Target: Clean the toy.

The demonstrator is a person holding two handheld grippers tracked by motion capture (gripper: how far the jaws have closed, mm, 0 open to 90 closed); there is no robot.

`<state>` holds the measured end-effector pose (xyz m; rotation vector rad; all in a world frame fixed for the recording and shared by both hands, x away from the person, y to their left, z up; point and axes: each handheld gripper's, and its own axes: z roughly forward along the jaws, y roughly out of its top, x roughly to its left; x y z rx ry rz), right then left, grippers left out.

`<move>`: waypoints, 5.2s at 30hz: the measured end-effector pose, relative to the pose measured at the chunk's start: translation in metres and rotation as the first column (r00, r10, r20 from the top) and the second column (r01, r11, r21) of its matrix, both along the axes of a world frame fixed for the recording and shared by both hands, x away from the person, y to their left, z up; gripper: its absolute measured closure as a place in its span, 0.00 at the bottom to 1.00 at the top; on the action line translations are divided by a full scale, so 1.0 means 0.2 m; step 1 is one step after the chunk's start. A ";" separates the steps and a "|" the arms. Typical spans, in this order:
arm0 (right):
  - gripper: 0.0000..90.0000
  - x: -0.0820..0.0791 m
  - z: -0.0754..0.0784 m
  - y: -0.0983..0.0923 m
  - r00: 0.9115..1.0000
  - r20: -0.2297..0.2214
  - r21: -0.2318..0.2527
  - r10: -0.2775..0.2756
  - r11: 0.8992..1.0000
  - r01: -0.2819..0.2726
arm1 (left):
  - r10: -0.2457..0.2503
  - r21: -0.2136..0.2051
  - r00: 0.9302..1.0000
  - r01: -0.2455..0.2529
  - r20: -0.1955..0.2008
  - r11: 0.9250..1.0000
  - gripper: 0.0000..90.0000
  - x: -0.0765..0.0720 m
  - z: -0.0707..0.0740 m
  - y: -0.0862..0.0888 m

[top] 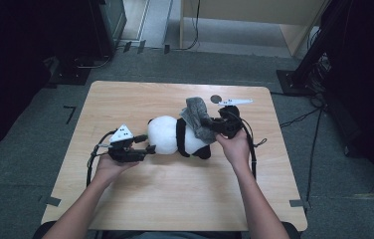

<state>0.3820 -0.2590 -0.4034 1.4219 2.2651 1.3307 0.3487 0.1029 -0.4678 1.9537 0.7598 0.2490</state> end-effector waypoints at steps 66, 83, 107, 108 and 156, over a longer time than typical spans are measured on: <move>0.89 -0.24 -0.07 0.42 0.973 0.116 0.124 0.198 0.969 -0.212 | 0.124 -0.080 0.955 -0.150 -0.268 0.985 0.76 0.00 0.13 -0.17; 0.89 -0.25 -0.05 0.07 0.990 0.133 0.055 0.040 0.997 -0.047 | 0.103 -0.073 0.962 -0.125 -0.252 0.989 0.76 0.02 0.11 -0.16; 0.89 -0.30 0.07 -0.04 0.980 0.197 0.124 -0.028 0.992 0.004 | 0.116 -0.064 0.968 -0.133 -0.222 0.989 0.75 0.02 0.10 -0.16; 0.89 -0.31 0.07 0.00 0.981 0.194 0.119 -0.007 0.993 -0.017 | 0.116 -0.064 0.968 -0.133 -0.221 0.989 0.75 0.01 0.10 -0.16; 0.89 -0.29 -0.15 -0.08 0.987 0.140 0.075 -0.077 0.995 0.067 | 0.092 -0.057 0.964 -0.110 -0.249 0.992 0.74 0.02 0.07 -0.17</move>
